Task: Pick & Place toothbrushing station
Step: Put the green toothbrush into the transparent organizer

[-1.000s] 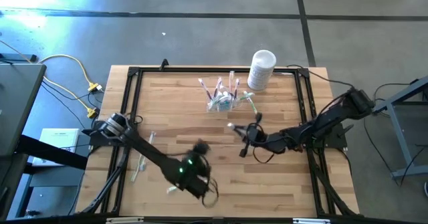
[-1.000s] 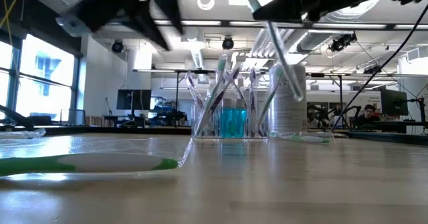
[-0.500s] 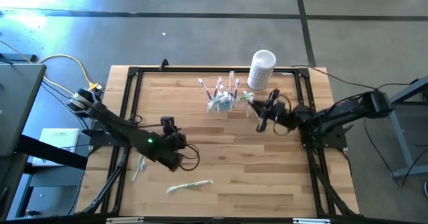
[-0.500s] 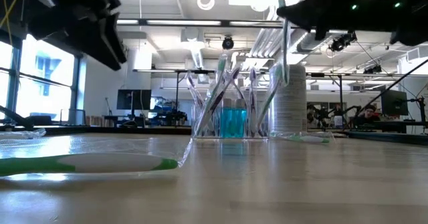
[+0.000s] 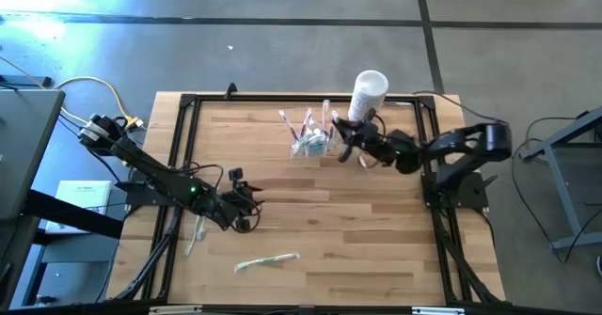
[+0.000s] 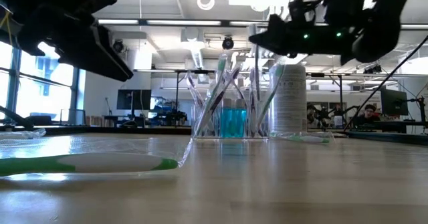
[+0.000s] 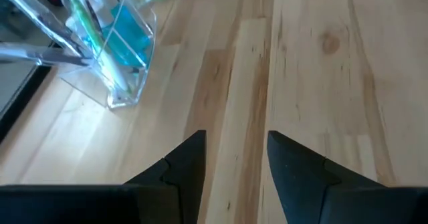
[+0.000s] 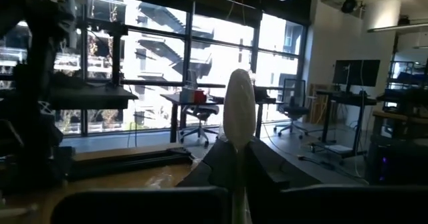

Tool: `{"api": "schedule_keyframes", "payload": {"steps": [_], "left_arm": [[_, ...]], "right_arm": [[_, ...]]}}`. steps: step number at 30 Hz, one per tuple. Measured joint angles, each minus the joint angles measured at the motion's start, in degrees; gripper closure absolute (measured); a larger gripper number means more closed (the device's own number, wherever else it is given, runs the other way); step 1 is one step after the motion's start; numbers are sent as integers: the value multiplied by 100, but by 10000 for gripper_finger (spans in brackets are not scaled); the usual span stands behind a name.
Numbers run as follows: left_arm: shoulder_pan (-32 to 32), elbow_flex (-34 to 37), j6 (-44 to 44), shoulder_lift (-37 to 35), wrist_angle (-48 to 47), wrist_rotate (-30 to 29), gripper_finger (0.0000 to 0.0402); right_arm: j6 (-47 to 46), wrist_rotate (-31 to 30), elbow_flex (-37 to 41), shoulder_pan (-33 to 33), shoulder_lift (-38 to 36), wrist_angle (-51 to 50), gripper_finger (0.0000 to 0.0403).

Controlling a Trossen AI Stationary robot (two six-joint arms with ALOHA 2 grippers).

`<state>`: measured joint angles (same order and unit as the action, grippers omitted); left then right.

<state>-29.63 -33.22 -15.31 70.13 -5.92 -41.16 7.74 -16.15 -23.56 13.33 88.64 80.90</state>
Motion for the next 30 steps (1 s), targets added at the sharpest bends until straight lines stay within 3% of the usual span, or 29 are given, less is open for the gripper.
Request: {"api": "schedule_keyframes", "payload": {"steps": [12, 30], "left_arm": [[0, 112, -313, 13, 60, 342, 250], [0, 110, -95, 15, 236, 353, 250]], "right_arm": [[-580, -39, -640, 588, 1282, -6, 393], [-614, 20, -626, 386, 1369, -712, 386]]}}
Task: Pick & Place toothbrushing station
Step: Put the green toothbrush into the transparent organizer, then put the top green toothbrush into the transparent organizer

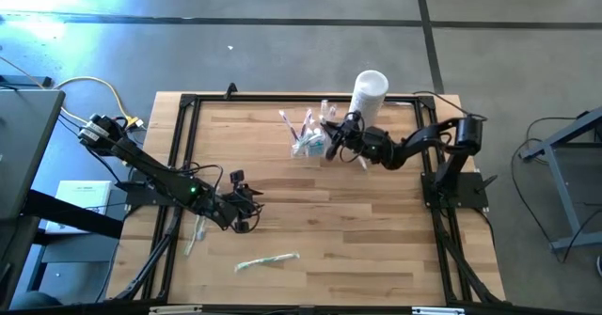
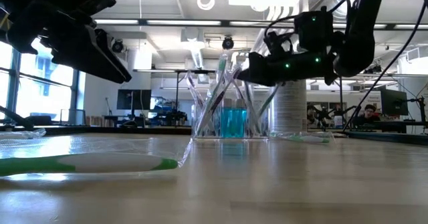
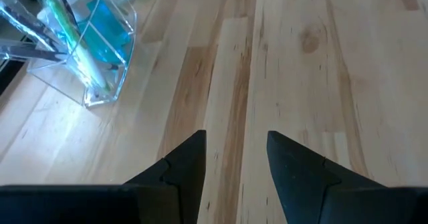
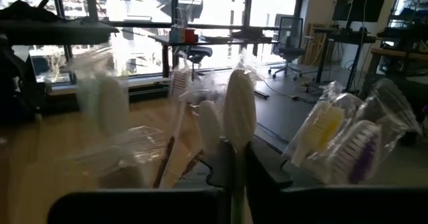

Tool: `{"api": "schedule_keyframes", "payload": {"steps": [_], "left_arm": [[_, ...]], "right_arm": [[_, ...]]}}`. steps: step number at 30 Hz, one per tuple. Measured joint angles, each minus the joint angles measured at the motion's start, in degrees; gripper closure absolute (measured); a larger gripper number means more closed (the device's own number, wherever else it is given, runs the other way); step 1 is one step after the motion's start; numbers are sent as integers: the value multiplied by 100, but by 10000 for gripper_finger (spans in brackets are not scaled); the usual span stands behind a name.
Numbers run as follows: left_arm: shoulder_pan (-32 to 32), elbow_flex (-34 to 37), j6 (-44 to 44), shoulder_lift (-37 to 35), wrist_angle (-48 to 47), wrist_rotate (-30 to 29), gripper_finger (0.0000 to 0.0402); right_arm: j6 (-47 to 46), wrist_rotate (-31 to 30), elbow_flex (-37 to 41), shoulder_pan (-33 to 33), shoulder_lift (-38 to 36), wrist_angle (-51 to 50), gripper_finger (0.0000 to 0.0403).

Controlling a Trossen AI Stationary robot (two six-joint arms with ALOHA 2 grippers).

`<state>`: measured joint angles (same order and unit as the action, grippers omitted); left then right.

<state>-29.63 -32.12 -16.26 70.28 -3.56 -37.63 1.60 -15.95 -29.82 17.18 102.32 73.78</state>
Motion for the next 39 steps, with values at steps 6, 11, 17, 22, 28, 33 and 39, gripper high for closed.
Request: {"api": "schedule_keyframes", "payload": {"steps": [6, 11, 17, 22, 28, 33, 39], "left_arm": [[0, 0, 105, 2, 53, 7, 250], [0, 0, 104, 2, 51, 11, 250], [0, 0, 103, 2, 51, 24, 250], [0, 0, 101, 2, 51, 24, 250], [0, 0, 101, 2, 51, 24, 250], [0, -2, 101, 2, 49, 24, 250], [0, -2, 99, 4, 48, 24, 250]], "right_arm": [[609, -199, 0, -170, -3, 59, 370], [727, -361, 0, -252, -24, 59, 310], [813, -362, 0, -257, -26, 68, 227], [1550, -522, 0, -326, -33, 362, 178], [2504, -1555, -2, -601, -33, 925, 156], [3450, -1813, 0, -868, -159, 1095, 156], [3945, -2750, -83, -1272, -802, 985, 164]]}}
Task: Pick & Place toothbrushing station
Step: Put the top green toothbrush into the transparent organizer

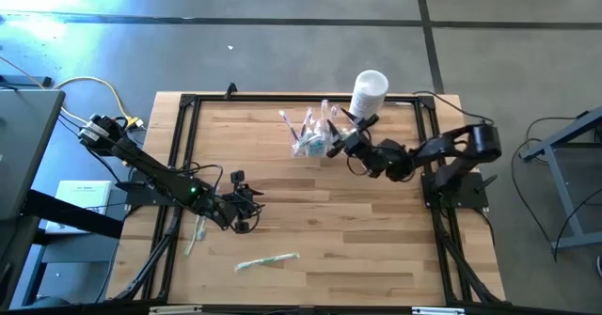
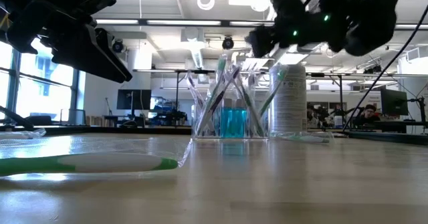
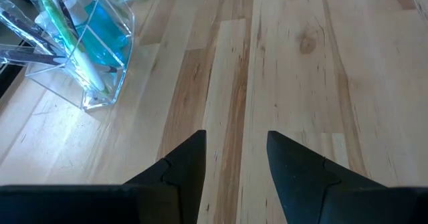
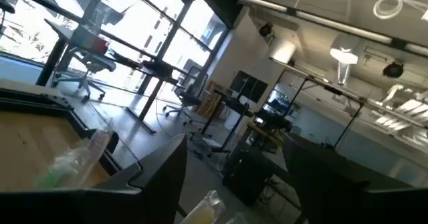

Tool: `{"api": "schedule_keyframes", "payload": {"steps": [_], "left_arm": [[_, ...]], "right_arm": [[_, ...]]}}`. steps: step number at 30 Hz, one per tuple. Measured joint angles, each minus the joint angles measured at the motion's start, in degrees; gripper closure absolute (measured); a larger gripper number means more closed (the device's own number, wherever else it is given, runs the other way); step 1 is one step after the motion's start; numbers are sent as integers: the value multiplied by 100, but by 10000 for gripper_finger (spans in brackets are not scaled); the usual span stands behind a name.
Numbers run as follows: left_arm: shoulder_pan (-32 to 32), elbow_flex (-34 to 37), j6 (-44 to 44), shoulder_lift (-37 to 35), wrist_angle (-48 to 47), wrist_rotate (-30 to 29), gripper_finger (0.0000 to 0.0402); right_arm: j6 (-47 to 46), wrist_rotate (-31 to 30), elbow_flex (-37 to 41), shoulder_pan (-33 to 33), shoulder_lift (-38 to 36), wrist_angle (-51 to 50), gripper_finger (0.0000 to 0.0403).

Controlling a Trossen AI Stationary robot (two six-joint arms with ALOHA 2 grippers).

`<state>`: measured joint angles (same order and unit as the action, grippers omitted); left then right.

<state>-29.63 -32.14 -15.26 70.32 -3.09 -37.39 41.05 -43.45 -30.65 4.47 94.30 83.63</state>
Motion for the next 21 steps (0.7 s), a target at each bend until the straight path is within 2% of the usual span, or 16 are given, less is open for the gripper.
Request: {"api": "schedule_keyframes", "payload": {"steps": [5, 9, 13, 17, 18, 21], "left_arm": [[0, -2, -1, 0, -1, -2, 250], [0, -4, -19, 0, -16, 12, 250], [-2, -4, -72, 0, -27, 121, 250], [-1, -4, -172, 0, -44, 212, 250], [-1, -4, -173, 0, -44, 212, 250], [-2, -4, -173, 0, -44, 212, 250]], "right_arm": [[1014, -511, -7, -597, -817, 10, 169], [1126, -1408, -4, -1162, -1493, -447, 172], [737, -2857, -4, -1623, -2055, -1596, 177], [64, -4373, -2, -1950, -2285, -2469, 184], [-122, -4603, 0, -2009, -2295, -2544, 186], [-691, -4655, 49, -2210, -2295, -2627, 194]]}}
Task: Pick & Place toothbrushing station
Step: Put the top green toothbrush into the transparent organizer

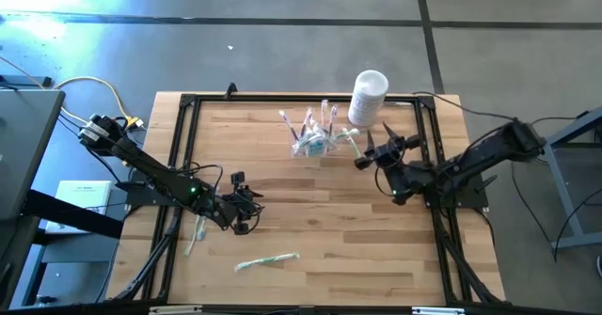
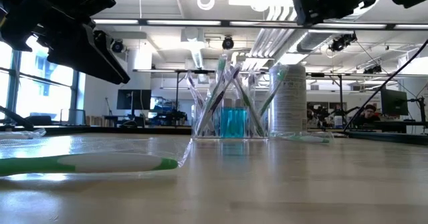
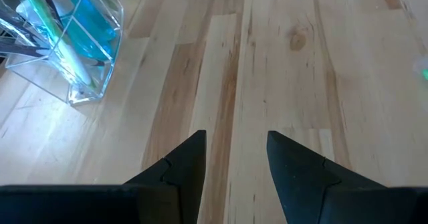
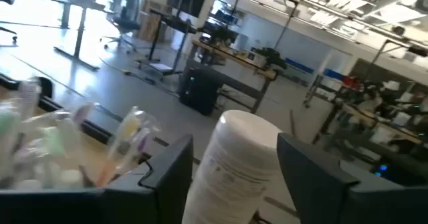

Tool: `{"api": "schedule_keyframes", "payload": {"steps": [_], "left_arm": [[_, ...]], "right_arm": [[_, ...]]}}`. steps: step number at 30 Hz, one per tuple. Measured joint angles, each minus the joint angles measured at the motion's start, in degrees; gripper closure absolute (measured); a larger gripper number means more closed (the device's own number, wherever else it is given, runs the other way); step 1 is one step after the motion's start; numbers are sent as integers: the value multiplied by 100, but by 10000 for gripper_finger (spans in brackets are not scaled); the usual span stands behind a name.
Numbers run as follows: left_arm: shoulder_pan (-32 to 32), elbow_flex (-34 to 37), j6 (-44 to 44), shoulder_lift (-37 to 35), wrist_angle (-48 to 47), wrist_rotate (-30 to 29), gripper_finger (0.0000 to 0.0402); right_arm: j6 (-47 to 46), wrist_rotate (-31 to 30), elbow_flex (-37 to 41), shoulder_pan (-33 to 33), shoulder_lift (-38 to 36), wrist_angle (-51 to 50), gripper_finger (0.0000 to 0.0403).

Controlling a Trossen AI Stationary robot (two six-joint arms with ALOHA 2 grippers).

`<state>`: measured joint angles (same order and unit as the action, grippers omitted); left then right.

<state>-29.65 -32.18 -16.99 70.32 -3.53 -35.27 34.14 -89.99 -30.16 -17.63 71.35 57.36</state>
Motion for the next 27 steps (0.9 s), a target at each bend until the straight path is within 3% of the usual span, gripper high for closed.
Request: {"api": "schedule_keyframes", "payload": {"steps": [8, 15, 17, 21, 27], "left_arm": [[2, 0, 7, 0, -11, 92, 250], [2, 0, -134, 0, -172, 349, 250], [0, 0, -184, 0, -191, 389, 250], [2, 0, -278, 0, -221, 396, 250], [2, 0, -274, 0, -221, 376, 250]], "right_arm": [[-1022, 2, 1, -303, 107, -627, 222], [-2983, 72, 243, -707, 106, -1675, 229], [-3520, 519, 425, -831, 105, -1807, 229], [-4520, 2022, 703, -871, 107, -1930, 229], [-6148, 3465, 738, -287, 107, -3556, 229]]}}
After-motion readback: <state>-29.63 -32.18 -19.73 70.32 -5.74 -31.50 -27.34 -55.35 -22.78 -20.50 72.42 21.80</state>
